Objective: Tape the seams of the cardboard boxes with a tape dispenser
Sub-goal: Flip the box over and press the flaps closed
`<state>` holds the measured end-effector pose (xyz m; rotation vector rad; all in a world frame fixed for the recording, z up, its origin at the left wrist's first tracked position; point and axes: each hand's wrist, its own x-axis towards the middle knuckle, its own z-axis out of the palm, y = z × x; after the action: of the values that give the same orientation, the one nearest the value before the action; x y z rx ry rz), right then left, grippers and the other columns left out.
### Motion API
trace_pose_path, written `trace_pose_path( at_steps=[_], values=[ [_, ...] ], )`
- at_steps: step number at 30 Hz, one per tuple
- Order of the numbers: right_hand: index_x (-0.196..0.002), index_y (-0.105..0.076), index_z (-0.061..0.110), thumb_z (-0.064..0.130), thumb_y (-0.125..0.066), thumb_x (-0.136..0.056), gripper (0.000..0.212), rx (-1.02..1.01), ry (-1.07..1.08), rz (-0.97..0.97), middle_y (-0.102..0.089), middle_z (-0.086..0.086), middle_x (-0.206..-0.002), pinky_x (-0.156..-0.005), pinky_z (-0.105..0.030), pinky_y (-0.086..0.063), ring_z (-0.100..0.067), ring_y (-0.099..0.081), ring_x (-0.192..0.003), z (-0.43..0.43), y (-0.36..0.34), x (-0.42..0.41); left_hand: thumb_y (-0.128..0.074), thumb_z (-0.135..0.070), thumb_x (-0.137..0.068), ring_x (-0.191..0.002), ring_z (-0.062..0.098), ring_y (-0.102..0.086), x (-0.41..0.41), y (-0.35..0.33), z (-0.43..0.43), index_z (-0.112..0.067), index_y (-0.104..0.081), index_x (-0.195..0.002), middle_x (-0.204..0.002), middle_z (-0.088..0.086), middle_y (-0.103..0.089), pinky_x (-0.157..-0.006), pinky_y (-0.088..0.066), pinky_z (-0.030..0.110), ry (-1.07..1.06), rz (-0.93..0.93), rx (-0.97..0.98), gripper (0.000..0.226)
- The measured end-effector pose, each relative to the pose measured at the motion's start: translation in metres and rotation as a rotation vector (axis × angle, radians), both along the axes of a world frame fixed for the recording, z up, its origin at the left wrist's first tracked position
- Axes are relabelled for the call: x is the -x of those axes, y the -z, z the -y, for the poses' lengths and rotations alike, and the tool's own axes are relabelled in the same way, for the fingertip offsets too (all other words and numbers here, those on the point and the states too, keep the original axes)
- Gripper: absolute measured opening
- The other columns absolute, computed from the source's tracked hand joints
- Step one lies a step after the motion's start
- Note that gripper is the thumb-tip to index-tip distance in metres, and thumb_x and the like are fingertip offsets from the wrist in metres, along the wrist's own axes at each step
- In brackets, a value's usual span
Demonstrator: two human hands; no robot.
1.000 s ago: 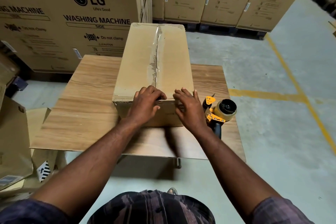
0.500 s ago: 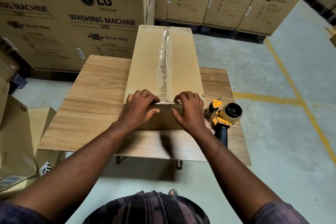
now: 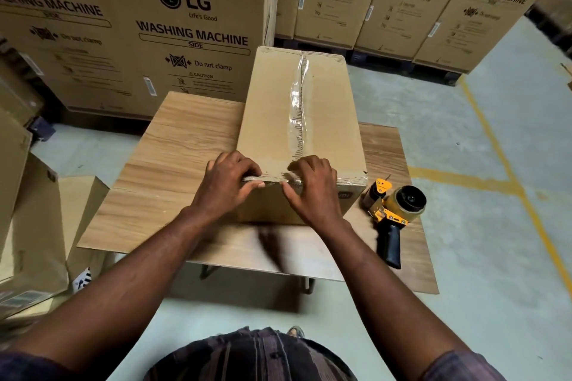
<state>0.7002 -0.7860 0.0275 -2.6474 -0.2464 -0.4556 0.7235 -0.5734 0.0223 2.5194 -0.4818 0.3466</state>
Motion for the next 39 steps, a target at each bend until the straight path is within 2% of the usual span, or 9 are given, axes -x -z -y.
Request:
trace_pose_path(
  at_steps=[6, 13, 17, 19, 24, 31, 33, 36, 39],
  values=[
    [-0.1, -0.067, 0.019, 0.025, -0.073, -0.08, 0.021, -0.083, 0.025, -0.004, -0.059, -0.003, -0.104, -0.085, -0.043, -0.046, -0.026, -0.051, -0.099, -0.008, 0.014, 0.006, -0.087, -0.019, -0.073, -0.1, 0.015, -0.047, 0.001, 0.007, -0.011, -0.026, -0.067, -0.105, -0.104, -0.007, -0.056, -0.086, -0.042, 0.029, 0.077, -0.071, 0.054, 0.038],
    [-0.099, -0.067, 0.026, 0.038, -0.075, -0.086, 0.019, -0.035, 0.022, -0.047, -0.061, 0.001, -0.103, -0.081, -0.04, -0.041, -0.025, -0.051, -0.1, -0.03, 0.004, -0.001, -0.082, -0.031, -0.079, -0.097, 0.014, -0.048, 0.0, 0.008, -0.003, -0.024, -0.068, -0.097, -0.098, -0.007, -0.057, -0.082, -0.038, 0.025, 0.015, -0.052, 0.154, 0.024],
    [-0.104, -0.067, 0.025, 0.016, -0.077, -0.083, 0.025, -0.002, 0.014, -0.07, -0.059, 0.001, -0.11, -0.084, -0.043, -0.045, -0.026, -0.049, -0.101, -0.024, 0.008, 0.004, -0.084, -0.014, -0.074, -0.1, 0.013, -0.05, 0.002, 0.014, -0.017, -0.027, -0.066, -0.103, -0.103, -0.01, -0.055, -0.09, -0.047, 0.037, 0.077, -0.096, 0.198, 0.037],
    [-0.107, -0.067, 0.025, 0.006, -0.075, -0.078, 0.036, 0.018, 0.017, -0.092, -0.059, 0.0, -0.113, -0.085, -0.043, -0.045, -0.027, -0.049, -0.104, -0.024, 0.008, 0.006, -0.085, -0.017, -0.073, -0.101, 0.012, -0.051, 0.005, 0.016, -0.021, -0.026, -0.065, -0.104, -0.105, -0.009, -0.053, -0.091, -0.048, 0.034, 0.082, -0.099, 0.232, 0.038],
    [-0.102, -0.068, 0.024, 0.035, -0.075, -0.085, 0.021, 0.011, -0.051, -0.073, -0.061, -0.001, -0.102, -0.081, -0.041, -0.04, -0.026, -0.052, -0.1, -0.048, -0.003, -0.002, -0.084, -0.017, -0.079, -0.079, 0.003, -0.055, 0.015, 0.02, -0.013, -0.019, -0.059, -0.096, -0.099, 0.0, -0.055, -0.073, -0.04, 0.006, -0.157, -0.101, 0.439, 0.031],
    [-0.099, -0.068, 0.026, 0.044, -0.07, -0.086, 0.022, -0.038, 0.023, -0.089, -0.06, 0.0, -0.103, -0.083, -0.041, -0.038, -0.025, -0.049, -0.102, -0.059, 0.002, -0.002, -0.076, -0.003, -0.083, -0.072, 0.001, -0.059, 0.032, 0.025, 0.005, -0.015, -0.054, -0.095, -0.083, -0.002, -0.062, -0.067, -0.041, 0.004, -0.389, -0.262, 0.747, 0.028],
    [-0.098, -0.068, 0.024, 0.049, -0.067, -0.087, 0.027, -0.02, 0.001, -0.113, -0.062, -0.002, -0.102, -0.083, -0.041, -0.038, -0.027, -0.052, -0.102, -0.069, -0.004, -0.007, -0.072, 0.002, -0.084, -0.074, 0.011, -0.061, 0.038, 0.025, 0.011, -0.015, -0.053, -0.097, -0.084, -0.002, -0.063, -0.065, -0.044, 0.006, -0.414, -0.286, 0.796, 0.029],
    [-0.099, -0.068, 0.022, 0.059, -0.067, -0.084, 0.039, 0.001, -0.046, -0.134, -0.061, -0.004, -0.102, -0.081, -0.041, -0.038, -0.028, -0.052, -0.1, -0.085, -0.005, -0.013, -0.067, 0.007, -0.083, -0.076, 0.004, -0.062, 0.045, 0.026, 0.011, -0.016, -0.05, -0.103, -0.089, -0.005, -0.063, -0.066, -0.045, 0.008, -0.432, -0.316, 0.791, 0.035],
    [-0.098, -0.064, 0.024, 0.058, -0.073, -0.079, 0.041, 0.024, -0.019, -0.139, -0.059, -0.003, -0.102, -0.08, -0.04, -0.035, -0.027, -0.051, -0.099, -0.092, -0.003, -0.018, -0.067, 0.004, -0.083, -0.083, 0.008, -0.067, 0.044, 0.035, 0.002, -0.019, -0.049, -0.11, -0.097, -0.003, -0.068, -0.077, -0.054, 0.024, -0.382, -0.438, 0.765, 0.04]
  ],
)
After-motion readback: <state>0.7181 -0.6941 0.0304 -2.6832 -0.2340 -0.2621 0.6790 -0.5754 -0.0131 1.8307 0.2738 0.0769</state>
